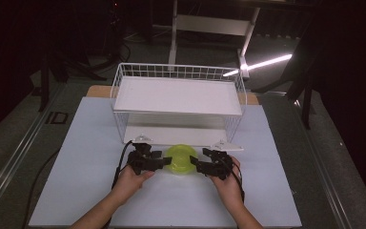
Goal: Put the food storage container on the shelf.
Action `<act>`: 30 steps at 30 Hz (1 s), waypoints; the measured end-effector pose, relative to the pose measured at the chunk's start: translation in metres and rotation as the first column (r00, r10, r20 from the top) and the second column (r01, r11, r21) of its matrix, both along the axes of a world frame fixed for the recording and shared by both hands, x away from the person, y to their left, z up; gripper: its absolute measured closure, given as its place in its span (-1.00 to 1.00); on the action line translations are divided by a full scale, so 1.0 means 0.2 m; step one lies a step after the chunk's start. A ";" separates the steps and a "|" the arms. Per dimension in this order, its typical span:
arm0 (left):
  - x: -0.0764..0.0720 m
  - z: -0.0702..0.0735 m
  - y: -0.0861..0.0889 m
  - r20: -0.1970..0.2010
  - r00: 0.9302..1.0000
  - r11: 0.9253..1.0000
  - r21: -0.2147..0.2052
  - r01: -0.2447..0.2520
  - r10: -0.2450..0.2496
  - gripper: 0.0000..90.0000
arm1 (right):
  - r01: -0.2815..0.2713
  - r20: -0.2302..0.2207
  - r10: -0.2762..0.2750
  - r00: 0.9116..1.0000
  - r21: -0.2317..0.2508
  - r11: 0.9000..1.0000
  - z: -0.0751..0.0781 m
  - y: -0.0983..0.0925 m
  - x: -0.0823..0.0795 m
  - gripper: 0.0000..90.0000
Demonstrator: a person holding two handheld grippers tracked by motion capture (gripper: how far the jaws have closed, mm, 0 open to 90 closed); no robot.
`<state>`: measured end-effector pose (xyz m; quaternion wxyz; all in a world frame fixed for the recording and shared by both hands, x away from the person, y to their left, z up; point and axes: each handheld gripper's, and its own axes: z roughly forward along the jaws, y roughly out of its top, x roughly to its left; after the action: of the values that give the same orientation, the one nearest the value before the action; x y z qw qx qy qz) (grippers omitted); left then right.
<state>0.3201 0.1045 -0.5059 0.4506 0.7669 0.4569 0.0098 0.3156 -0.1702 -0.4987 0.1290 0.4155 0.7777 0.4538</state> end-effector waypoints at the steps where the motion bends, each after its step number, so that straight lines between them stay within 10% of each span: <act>1: 0.00 -0.01 0.00 -0.007 1.000 1.000 0.000 -0.004 0.004 0.00 | 0.001 -0.006 -0.001 1.000 -0.002 1.000 -0.01 0.00 0.00 -0.12; 22: -0.06 0.00 -0.02 -0.053 0.998 0.998 -0.057 0.036 -0.039 0.47 | -0.014 -0.102 0.015 0.995 0.014 1.000 0.00 -0.01 -0.05 0.44; 30: -0.12 0.03 -0.03 -0.074 0.997 1.000 -0.017 0.025 -0.026 0.61 | -0.013 -0.145 0.021 0.989 0.058 0.998 0.01 -0.02 -0.11 0.58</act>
<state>0.2960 0.0978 -0.5009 0.4393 0.7690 0.4636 -0.0282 0.2938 -0.1743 -0.4971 0.0560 0.4445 0.7754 0.4451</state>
